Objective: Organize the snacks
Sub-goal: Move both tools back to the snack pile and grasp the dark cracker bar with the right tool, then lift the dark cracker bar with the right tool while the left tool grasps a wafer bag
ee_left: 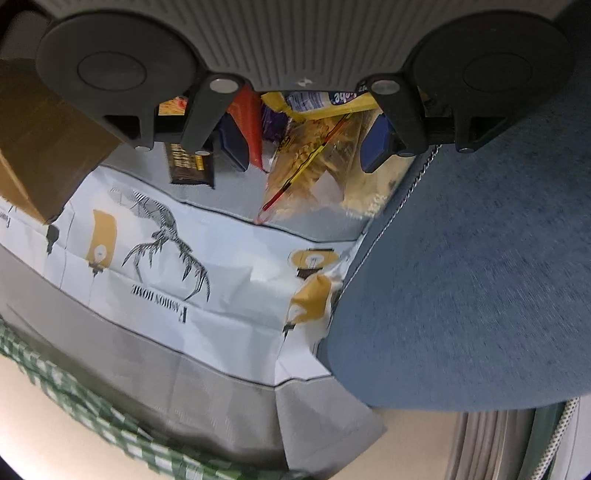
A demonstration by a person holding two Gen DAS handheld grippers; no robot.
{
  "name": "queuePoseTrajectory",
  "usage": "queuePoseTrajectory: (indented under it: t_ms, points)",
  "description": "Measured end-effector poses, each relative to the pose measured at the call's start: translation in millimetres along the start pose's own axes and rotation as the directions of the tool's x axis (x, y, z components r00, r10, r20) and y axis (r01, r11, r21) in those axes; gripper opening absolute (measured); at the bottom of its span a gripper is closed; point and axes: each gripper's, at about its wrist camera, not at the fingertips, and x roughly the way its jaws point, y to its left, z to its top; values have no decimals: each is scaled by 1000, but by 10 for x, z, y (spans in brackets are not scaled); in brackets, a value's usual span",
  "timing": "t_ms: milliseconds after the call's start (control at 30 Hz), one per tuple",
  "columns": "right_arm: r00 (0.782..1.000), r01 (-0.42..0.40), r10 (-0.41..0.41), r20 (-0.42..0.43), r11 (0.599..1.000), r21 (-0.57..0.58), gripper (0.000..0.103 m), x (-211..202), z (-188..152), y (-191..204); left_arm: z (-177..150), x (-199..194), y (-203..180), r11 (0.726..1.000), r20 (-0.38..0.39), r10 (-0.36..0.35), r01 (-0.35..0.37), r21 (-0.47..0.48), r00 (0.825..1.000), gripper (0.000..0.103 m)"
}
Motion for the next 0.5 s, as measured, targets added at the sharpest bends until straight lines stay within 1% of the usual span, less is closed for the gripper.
queuePoseTrajectory:
  t_ms: [67,100,133,200,233,333,400,500]
  points:
    - [1000,-3,3,-14,1000,25,41,-29,-8,-19,-16,32,-6,1000,-11,12,-11,13,1000,68]
    - [1000,-6,7,-24,999,37,41,-51,-17,-31,-21,41,-4,1000,-15,17,-16,19,1000,58]
    - [1000,-6,7,-31,999,42,41,-78,-36,-35,-27,50,-3,999,-22,26,-25,29,999,46]
    - [999,-8,10,-47,999,44,41,-135,-75,-40,-41,46,14,999,-31,30,-28,43,999,34]
    - [999,-8,10,-51,999,39,41,-171,-99,-38,-46,32,22,999,-32,25,-24,45,999,30]
    - [997,-6,9,-75,999,40,41,-309,-200,-46,-69,-65,32,998,-30,1,1,62,1000,25]
    - [996,-14,18,-90,999,40,41,-427,-280,-40,-90,-153,29,997,-34,-14,17,75,999,24]
    - [995,-32,32,-94,999,6,41,-639,-391,8,-117,-346,14,994,-37,-40,43,96,999,23]
